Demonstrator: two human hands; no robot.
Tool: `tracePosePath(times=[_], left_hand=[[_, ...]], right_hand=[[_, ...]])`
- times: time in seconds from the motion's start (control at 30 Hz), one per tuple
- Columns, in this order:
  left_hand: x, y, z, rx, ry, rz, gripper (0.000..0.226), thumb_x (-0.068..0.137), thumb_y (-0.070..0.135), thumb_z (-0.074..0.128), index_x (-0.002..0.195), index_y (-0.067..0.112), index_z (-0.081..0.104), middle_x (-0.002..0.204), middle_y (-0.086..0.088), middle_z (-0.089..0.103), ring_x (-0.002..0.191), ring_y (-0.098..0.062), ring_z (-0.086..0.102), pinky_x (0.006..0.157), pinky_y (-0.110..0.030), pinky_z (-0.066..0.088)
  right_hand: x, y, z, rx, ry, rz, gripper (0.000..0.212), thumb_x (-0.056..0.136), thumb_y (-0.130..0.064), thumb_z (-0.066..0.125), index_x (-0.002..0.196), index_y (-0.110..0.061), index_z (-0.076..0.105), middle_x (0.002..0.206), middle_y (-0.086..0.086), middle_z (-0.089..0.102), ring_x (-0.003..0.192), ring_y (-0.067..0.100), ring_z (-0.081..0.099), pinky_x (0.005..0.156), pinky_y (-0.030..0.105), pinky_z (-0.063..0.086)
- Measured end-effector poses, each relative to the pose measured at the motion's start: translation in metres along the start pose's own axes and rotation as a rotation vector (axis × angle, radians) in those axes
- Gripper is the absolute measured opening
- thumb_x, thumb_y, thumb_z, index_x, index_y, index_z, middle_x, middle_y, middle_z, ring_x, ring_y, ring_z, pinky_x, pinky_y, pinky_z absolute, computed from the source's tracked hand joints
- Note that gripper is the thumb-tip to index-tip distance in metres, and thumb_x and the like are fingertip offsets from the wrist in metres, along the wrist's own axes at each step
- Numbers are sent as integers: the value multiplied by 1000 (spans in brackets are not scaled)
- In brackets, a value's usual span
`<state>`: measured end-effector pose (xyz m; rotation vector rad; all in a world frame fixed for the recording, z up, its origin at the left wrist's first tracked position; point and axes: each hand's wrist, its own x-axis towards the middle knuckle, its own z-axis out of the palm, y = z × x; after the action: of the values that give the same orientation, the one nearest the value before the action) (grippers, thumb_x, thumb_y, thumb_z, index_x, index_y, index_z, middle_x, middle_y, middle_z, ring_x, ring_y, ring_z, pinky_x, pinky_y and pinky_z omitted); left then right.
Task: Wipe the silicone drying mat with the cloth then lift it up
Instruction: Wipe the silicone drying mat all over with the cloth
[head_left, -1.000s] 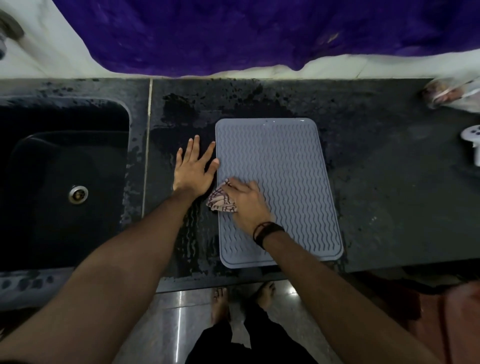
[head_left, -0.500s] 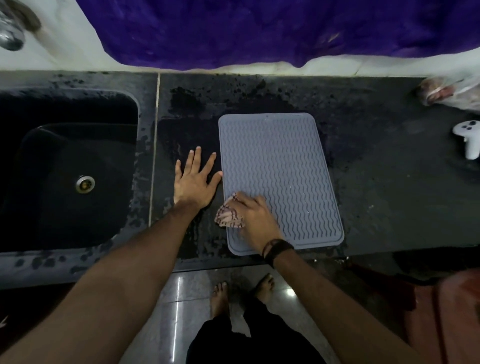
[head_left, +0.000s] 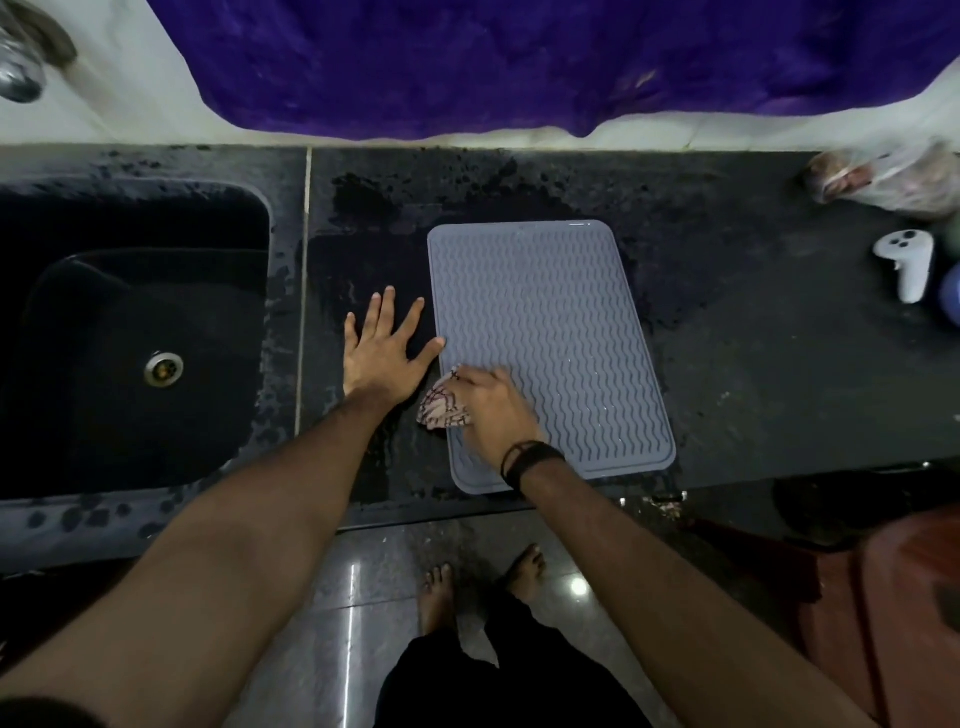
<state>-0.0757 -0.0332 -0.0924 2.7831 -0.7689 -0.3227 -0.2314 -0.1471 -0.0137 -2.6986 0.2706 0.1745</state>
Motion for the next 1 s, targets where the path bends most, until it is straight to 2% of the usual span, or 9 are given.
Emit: tracePosePath(times=[0.13,0.3,0.4,0.5,0.67,0.77,0.87,1.0], left_hand=[[1,1,2,-15,6,-17,78,92,83,14,160,44,11,171,1,-4,156,-17,-10,124,-50,-10],[1,1,5,-25,19,-25,80,91,84,12,160,44,12,171,2,-4,156,-16,-10,124,-50,-11],[1,0,4,-30,24,-12,81,91,84,12,160,43,13,171,1,-4,156,-16,-10,124,-50,-11],[1,1,2,-20,17,-9,81,90,84,11,160,42,12,171,0,-4,156,-17,-10,124,-51,-10],[0,2,-1,-20,1,-4,81,91,83,11,161,41,12,171,-1,-5,156,-18,-10,124,-52,-9],[0,2,-2,-18,-10,-7,81,91,83,10,161,41,10,171,-2,-7,156,-19,-12,124,-53,-10],[-1,3,-3,-15,-17,-6,81,92,82,10,161,40,9,170,-2,-9,156,-19,-13,124,-53,-10],[-2,3,-2,-16,-8,7,81,92,82,10,161,39,10,170,-4,-7,156,-20,-11,124,-53,-9]], right_hand=[[-44,0,14,-5,-34,-9,61,74,-7,74,132,-17,56,144,1,49,124,30,43,106,43,42],[-97,-5,23,-18,-8,-22,64,72,2,67,131,-19,56,141,0,51,113,29,48,96,42,49],[-84,-11,14,2,28,5,62,68,3,68,125,-19,60,136,0,55,113,29,49,98,42,48],[-55,-12,7,14,82,68,57,71,-3,72,125,-14,60,134,3,55,115,31,48,100,42,46],[-49,-8,14,-63,-26,65,60,77,-12,71,134,-16,52,143,2,46,123,31,40,103,45,43],[-85,-8,22,-54,-29,47,60,77,-4,65,134,-17,52,144,3,47,118,31,45,99,44,46],[-118,-10,21,-22,-26,23,55,78,-9,48,132,-17,55,142,4,50,111,31,49,97,41,47],[-114,-9,9,7,28,61,55,75,2,60,126,-18,61,135,2,57,111,30,51,96,40,49]])
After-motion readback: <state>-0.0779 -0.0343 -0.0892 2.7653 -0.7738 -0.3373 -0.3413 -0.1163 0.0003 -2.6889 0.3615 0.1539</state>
